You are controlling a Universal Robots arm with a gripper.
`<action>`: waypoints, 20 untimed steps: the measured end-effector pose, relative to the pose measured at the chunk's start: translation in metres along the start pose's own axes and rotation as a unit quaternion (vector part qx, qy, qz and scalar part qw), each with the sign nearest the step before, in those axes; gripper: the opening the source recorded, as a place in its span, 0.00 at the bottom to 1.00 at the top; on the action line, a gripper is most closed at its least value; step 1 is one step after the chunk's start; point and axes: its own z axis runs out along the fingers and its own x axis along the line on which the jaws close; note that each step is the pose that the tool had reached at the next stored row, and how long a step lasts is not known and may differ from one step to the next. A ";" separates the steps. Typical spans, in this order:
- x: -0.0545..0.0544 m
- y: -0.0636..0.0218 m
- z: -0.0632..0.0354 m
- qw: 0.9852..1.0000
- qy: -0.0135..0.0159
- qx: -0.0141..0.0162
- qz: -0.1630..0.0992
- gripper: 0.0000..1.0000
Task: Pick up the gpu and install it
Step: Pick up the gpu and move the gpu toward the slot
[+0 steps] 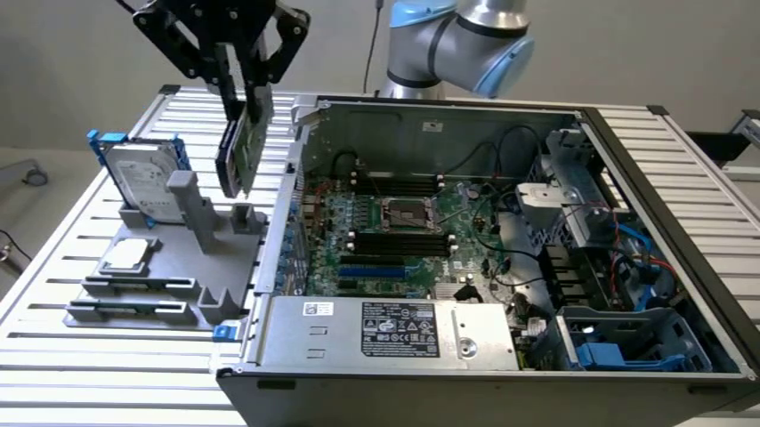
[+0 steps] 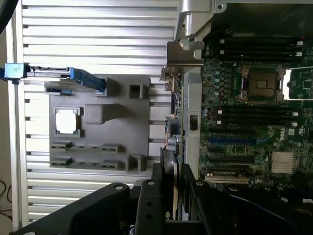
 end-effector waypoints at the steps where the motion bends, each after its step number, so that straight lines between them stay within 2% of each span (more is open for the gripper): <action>1: -0.004 0.0000 -0.0039 1.000 0.000 0.000 0.000 0.26; 4: -0.018 0.0000 -0.0084 1.000 0.000 0.000 0.000 0.26; 11: -0.049 -0.0005 -0.0089 1.000 0.000 -0.001 0.000 0.26; 20: -0.091 -0.0013 -0.0004 1.000 0.000 -0.001 0.000 0.26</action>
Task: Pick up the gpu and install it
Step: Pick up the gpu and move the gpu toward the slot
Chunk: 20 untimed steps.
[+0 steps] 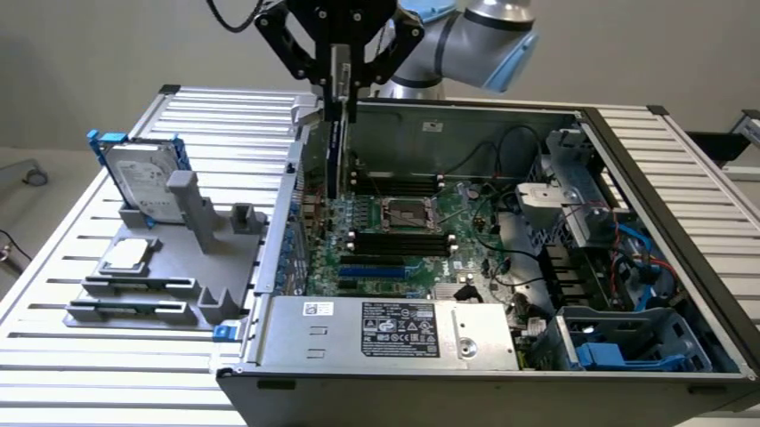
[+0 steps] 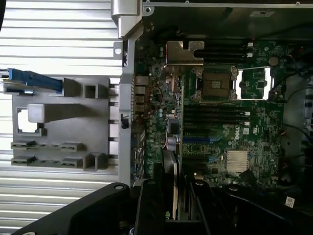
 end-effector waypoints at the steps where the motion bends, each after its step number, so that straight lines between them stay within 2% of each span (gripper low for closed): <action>1: -0.005 -0.0001 0.0011 1.000 0.000 0.000 0.000 0.26; 8: -0.037 0.0011 0.0105 1.000 0.000 0.000 0.000 0.26; 13: -0.058 0.0076 0.0178 1.000 0.000 0.000 0.000 0.26; 16: -0.065 0.0135 0.0229 1.000 0.000 0.000 0.000 0.26; 20: -0.066 0.0174 0.0304 1.000 -0.001 0.000 0.000 0.26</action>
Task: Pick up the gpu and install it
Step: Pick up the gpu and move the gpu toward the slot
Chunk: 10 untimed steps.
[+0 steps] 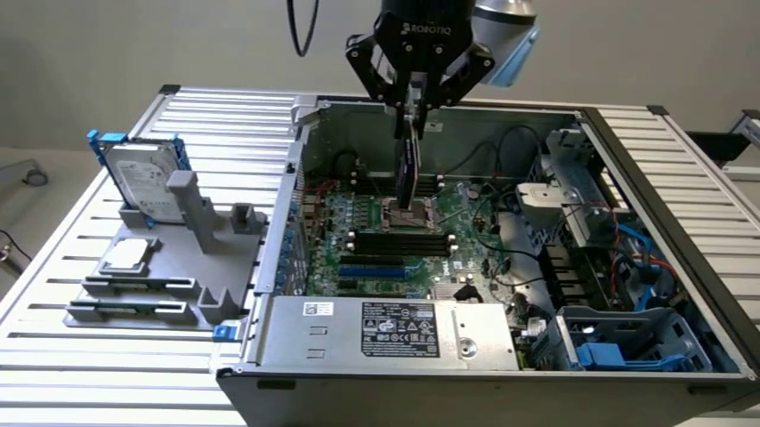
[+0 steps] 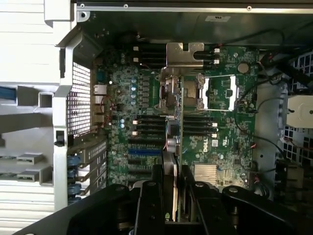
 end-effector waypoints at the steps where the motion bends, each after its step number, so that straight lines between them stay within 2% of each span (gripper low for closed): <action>1: 0.000 0.0001 0.0018 1.000 0.000 0.000 0.000 0.26; 6: -0.001 -0.0001 0.0099 1.000 -0.004 0.001 0.000 0.26; 10: -0.006 -0.0003 0.0154 1.000 -0.006 0.001 0.000 0.26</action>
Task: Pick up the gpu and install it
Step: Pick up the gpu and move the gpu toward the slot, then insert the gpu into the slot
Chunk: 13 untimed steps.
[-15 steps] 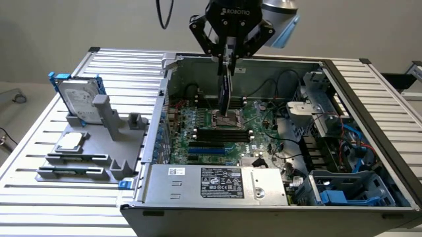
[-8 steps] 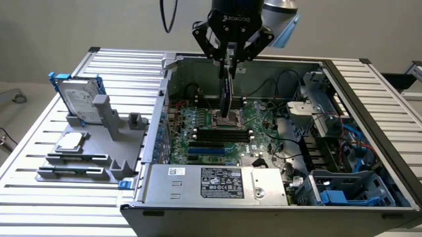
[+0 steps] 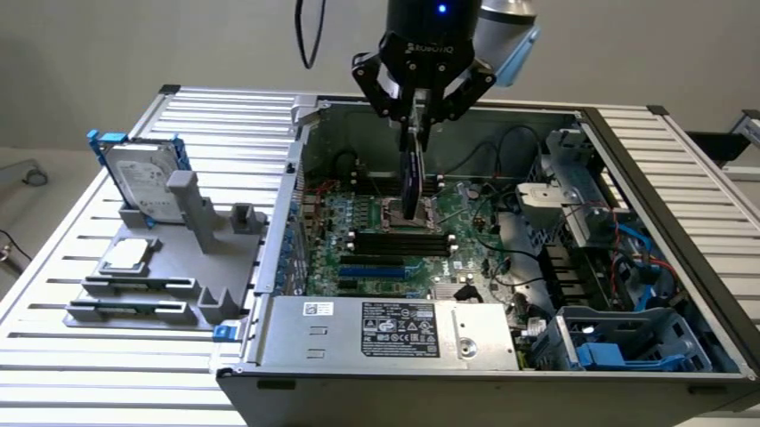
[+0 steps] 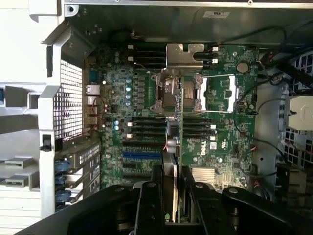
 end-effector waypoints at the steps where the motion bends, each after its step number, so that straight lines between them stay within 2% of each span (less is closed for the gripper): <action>1: -0.001 0.0000 0.0004 1.000 0.000 0.000 0.000 0.26; 13: -0.001 -0.0005 0.0004 1.000 0.000 -0.001 0.000 0.26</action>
